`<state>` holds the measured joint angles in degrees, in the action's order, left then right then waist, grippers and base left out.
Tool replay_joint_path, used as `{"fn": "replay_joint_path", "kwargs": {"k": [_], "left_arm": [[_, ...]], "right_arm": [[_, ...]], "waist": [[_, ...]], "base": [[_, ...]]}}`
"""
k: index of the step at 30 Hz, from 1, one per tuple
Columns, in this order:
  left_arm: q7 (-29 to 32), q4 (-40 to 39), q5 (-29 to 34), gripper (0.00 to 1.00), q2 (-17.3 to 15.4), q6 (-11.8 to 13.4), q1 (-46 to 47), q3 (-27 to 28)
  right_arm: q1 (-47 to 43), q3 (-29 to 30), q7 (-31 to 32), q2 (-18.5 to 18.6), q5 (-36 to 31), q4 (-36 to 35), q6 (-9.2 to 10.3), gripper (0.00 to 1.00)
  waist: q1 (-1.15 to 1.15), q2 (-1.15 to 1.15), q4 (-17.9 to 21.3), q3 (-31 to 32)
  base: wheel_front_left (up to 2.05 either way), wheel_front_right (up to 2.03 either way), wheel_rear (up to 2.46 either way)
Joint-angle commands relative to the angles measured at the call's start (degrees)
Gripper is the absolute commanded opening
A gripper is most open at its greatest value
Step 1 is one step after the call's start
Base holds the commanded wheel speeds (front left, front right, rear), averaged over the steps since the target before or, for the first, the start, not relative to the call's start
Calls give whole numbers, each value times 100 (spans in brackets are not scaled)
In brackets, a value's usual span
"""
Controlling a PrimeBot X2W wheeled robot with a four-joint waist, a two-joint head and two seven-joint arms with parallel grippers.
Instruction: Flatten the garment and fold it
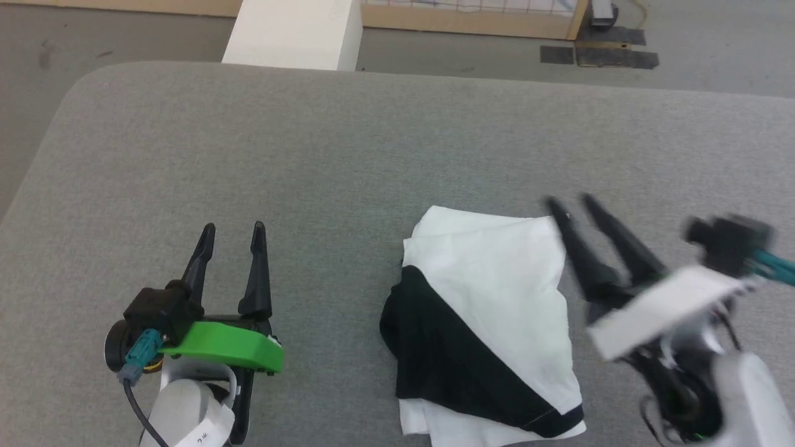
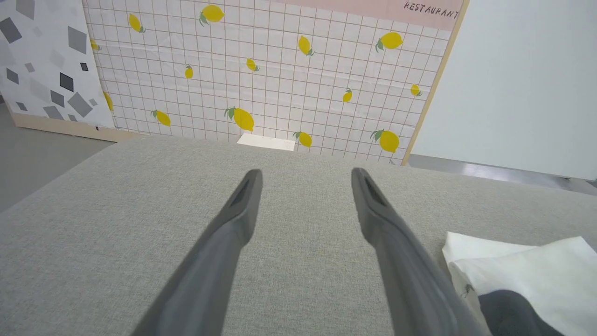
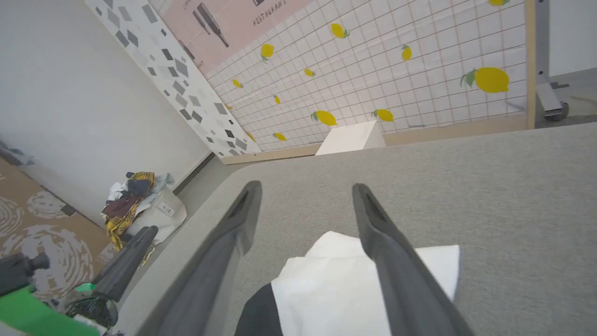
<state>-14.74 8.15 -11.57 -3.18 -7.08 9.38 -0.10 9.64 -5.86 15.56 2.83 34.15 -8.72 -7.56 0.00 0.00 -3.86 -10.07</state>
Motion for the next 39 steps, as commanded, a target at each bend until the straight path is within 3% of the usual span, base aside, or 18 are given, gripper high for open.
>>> {"fn": "replay_joint_path", "kwargs": {"k": [1, 4, 8, 17, 24, 25, 26, 27, 28, 33, 39], "left_arm": [[-26, -33, 52, 100, 26, -37, -19, 1], [-26, -47, 49, 100, 27, -37, -35, -7], [-26, -73, 44, 100, 28, -38, -46, 13], [-26, -62, 58, 100, 29, -39, 3, -24], [-26, -46, 37, 100, 29, -40, -15, -81], [-26, -42, 32, 100, 29, -40, -18, -84], [-26, -39, 25, 100, 30, -40, -20, -85], [-26, -38, 18, 100, 30, -40, -22, -83], [-26, -40, 13, 100, 30, -40, -24, -79], [-26, -92, 21, 100, 30, -34, -40, -21], [-26, -180, 74, 100, 28, -34, -13, 15]], "right_arm": [[-232, 226, -134, 5, 44, 38, 8, 100], [-605, 622, -190, 5, 93, 305, 8, 100], [-858, 731, -37, 5, 75, 775, 8, 100], [-632, 220, 246, 5, 301, 1537, 8, 100], [-363, -89, 985, 5, 56, 2099, 8, 100], [-341, -123, 1103, 5, 37, 2138, 8, 62], [-317, -154, 1232, 5, 6, 2170, 8, 37], [-300, -168, 1305, 5, -38, 2176, 8, 15], [-286, -154, 1364, 5, -96, 2177, 8, 0], [-189, -40, 1451, 5, -667, 2015, 8, 0], [22, 173, 1748, 45, -1949, 1588, 8, 0]], "waist": [[0, 0, 79, 55], [0, 0, 138, 77], [0, 0, 200, 64], [0, 0, 143, 0], [0, 0, 27, -16], [0, 0, 15, -13], [0, 0, 4, -10], [0, 0, -1, -9], [0, 0, -3, -12], [0, 0, 91, -51], [0, 0, 489, -162]], "base": [[0, 0, 0], [0, 0, 0], [0, 0, 0], [0, 0, 0], [0, 0, 0], [0, 0, 0], [0, 0, 0], [0, 0, 0], [0, 0, 0], [0, 0, 0], [0, 0, 0]]}}
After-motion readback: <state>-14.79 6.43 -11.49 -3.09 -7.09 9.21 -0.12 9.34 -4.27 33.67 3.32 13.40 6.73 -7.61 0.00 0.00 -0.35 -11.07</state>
